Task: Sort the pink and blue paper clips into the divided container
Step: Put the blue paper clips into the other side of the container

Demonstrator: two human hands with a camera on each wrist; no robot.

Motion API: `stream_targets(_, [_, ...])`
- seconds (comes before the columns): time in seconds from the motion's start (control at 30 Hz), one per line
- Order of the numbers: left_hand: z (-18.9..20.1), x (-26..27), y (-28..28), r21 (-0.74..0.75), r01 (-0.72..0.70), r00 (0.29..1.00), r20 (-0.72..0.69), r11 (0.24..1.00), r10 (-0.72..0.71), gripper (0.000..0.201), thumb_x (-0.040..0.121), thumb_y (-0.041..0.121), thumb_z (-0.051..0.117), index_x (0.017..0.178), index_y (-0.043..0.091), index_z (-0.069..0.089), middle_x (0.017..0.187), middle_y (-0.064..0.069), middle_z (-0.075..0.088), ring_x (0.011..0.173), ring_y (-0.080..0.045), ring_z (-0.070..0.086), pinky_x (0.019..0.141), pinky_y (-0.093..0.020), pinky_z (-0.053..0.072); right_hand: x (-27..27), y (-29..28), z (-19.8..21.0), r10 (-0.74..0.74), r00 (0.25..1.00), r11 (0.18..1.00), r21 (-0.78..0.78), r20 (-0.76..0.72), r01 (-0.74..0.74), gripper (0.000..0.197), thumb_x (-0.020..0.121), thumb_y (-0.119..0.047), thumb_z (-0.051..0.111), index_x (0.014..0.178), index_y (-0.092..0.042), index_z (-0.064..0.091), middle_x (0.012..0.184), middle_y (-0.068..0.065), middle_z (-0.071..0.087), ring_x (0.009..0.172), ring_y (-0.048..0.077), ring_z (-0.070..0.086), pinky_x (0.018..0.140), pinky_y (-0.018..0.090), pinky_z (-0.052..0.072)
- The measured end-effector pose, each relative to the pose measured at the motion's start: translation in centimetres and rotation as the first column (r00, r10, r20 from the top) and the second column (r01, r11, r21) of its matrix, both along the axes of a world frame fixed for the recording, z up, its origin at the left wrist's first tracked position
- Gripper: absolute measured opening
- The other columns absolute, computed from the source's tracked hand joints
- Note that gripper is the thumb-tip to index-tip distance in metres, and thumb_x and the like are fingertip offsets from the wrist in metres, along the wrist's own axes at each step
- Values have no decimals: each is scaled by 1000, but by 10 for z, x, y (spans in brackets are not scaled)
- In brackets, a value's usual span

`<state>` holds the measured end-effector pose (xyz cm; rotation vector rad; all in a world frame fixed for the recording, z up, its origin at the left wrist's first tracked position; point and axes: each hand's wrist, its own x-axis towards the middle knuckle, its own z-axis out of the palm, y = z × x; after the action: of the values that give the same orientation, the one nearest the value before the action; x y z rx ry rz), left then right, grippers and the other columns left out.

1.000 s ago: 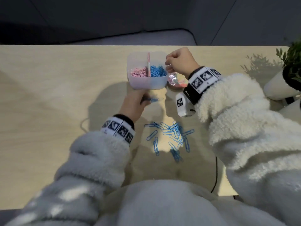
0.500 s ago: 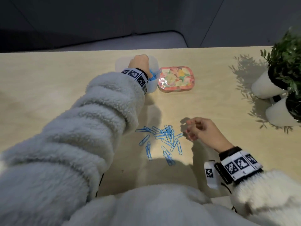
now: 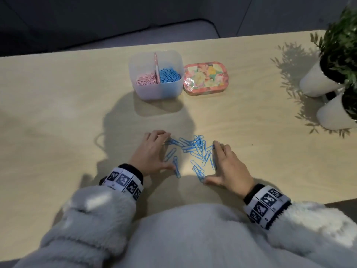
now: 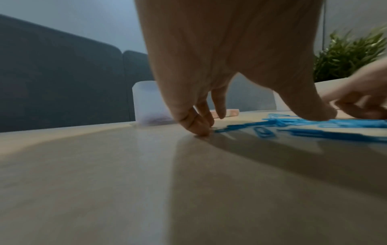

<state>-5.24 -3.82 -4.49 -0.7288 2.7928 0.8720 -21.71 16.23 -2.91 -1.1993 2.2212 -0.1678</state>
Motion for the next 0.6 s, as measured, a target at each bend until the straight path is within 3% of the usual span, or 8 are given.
stream_targets(0.07, [-3,-1,11,11,-15,1000,-16,1000,15,100,48,66,67,127,8,49,125,-14,51,112,-31,46,102,-32,28,3,-14,-5,-11,1000,999,-36,1,12,111,59,-54,77,144,-12,18,130,7,36,119,28,43,94,36,43])
stream_targets(0.13, [-6,-9,17,45,-45,998,-30,998,46,78,57,47,77,121,8,54,119,-15,53,108,-33,49,100,-36,35,5,-33,-10,7,1000,997,-74,6,-6,100,64,-46,77,141,-9,25,126,10,39,117,30,44,98,37,42])
stream_targets(0.23, [1,-28,17,102,-71,993,-82,992,79,51,67,26,76,112,7,61,108,-16,57,101,-33,54,90,-32,40,6,-62,-14,44,998,983,-179,50,-35,77,70,-34,76,134,-9,39,115,13,44,109,32,49,96,40,42])
stream_targets(0.33, [12,-33,7,130,-104,990,-83,986,115,43,71,18,75,111,8,61,109,-14,57,101,-30,57,84,-26,40,-3,-75,-9,88,989,977,-206,116,-63,57,74,-23,73,125,-8,51,112,16,48,104,33,53,93,37,42])
stream_targets(0.43, [23,-20,0,103,-62,994,-87,993,71,64,64,28,81,121,12,56,117,-12,54,107,-29,52,90,-28,38,-25,-70,-2,-4,994,973,-229,109,29,58,71,-32,76,121,-9,55,112,14,51,106,29,53,95,32,42])
stream_targets(0.53, [21,-8,3,-41,67,994,92,997,-63,107,49,47,84,138,15,34,134,-9,40,120,-28,39,106,-34,31,-32,-62,2,-27,1000,992,-127,-15,25,69,61,-52,77,111,-11,53,113,11,47,107,29,45,90,41,46])
stream_targets(0.6, [16,-9,8,-91,104,982,165,990,-88,116,47,50,83,141,15,27,138,-9,36,122,-29,35,107,-35,29,-23,-63,3,31,997,998,-59,-75,-35,77,58,-58,76,112,-10,49,115,10,44,108,29,40,88,39,43])
